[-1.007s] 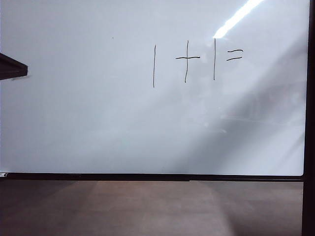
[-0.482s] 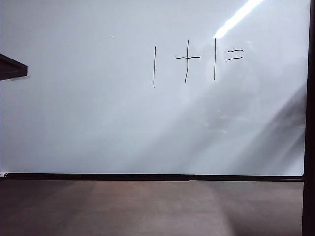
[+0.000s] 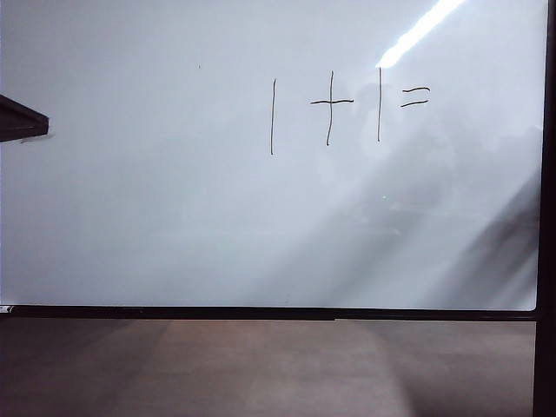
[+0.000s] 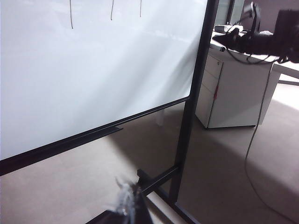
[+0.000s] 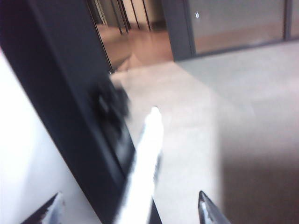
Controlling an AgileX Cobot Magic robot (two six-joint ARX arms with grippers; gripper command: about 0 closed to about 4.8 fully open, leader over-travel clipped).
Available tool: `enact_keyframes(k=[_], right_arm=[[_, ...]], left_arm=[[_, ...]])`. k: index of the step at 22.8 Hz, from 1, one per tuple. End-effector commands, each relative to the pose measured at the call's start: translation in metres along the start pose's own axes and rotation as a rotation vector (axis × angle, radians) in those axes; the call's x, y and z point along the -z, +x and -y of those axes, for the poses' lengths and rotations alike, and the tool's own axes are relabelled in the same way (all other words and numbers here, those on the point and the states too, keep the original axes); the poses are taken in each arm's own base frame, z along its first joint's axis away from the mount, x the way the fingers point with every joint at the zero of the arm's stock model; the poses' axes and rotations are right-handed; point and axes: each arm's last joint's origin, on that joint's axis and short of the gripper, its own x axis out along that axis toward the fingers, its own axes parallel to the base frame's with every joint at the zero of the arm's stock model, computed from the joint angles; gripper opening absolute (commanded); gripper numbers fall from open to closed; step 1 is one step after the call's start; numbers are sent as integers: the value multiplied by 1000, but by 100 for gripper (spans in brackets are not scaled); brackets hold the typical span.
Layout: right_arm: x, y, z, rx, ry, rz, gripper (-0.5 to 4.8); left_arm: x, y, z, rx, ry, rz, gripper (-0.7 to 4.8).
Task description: Reach to the right to find the marker pen, pick it up, and write the answer to the math problem on the whiteboard.
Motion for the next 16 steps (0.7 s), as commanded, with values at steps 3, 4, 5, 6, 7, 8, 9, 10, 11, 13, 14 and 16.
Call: enact_keyframes(k=[3,4,5,6,7,8,9,10,11,13,14,16], right_arm=[[5,1,2,5,1,4,360],[5,1,2,9,1,4,360],[6,1,3,25,6,1,360],[8,1,4,28,9,-2,360],[8,2,4,27,10,-4,360],[9,2,4,28,14,-11,360],[9,2,4,28,14,-11,360],[9,2,4,27,14,-11,360],[9,2,4,27,15,-11,359],[9,2,4,28,16,-13,358],[9,2,4,27,16,-13,343],[10,3,2,24,15,-14,216]], left_arm=[[-1,0,0,1,1,12,-5],[-1,0,0,1,1,12,-5],[-1,0,0,1,1,12,-5],[-1,0,0,1,1,12,-5],[-1,0,0,1,1,12,-5],[-1,0,0,1,1,12,-5],[-1,0,0,1,1,12,-5],[-1,0,0,1,1,12,-5],[-1,0,0,1,1,12,-4],[-1,0,0,1,1,12,-4],[-1,0,0,1,1,12,-4],[-1,0,0,1,1,12,-5]])
